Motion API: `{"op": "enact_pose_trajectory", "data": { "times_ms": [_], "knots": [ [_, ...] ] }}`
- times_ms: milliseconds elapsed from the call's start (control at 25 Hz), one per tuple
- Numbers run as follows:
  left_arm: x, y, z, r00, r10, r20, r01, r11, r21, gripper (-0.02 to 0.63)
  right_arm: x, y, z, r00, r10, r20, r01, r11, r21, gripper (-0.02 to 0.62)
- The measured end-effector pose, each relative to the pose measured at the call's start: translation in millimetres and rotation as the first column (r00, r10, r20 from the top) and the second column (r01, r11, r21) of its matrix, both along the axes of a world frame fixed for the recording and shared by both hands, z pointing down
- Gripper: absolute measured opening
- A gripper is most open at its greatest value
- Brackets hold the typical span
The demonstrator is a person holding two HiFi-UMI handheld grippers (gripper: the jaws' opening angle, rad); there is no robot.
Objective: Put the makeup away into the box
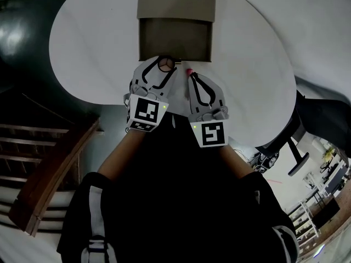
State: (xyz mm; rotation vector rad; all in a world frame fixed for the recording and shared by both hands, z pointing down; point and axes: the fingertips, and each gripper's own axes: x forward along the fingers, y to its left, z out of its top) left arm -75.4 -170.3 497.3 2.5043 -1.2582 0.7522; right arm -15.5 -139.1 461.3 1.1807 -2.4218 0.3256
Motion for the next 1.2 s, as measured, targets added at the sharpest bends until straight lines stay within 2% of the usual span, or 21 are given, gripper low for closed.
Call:
{"op": "enact_pose_trajectory", "data": {
  "times_ms": [560, 880, 1200],
  "knots": [
    [11.5, -73.8, 9.0, 0.998, 0.058, 0.012, -0.058, 0.998, -0.009, 0.219, 20.0, -52.1, 11.2, 0.996, 0.090, -0.008, -0.090, 0.995, -0.031, 0.025],
    [14.4, -84.8, 32.9, 0.996, 0.080, 0.051, -0.075, 0.993, -0.095, 0.219, 25.3, -57.3, 14.6, 0.992, 0.125, -0.015, -0.126, 0.991, -0.049, 0.025],
    [19.4, -82.8, 57.0, 0.984, 0.116, 0.134, -0.085, 0.972, -0.219, 0.219, 30.6, -56.5, 14.2, 0.991, 0.135, -0.018, -0.136, 0.990, -0.046, 0.025]
  ]
}}
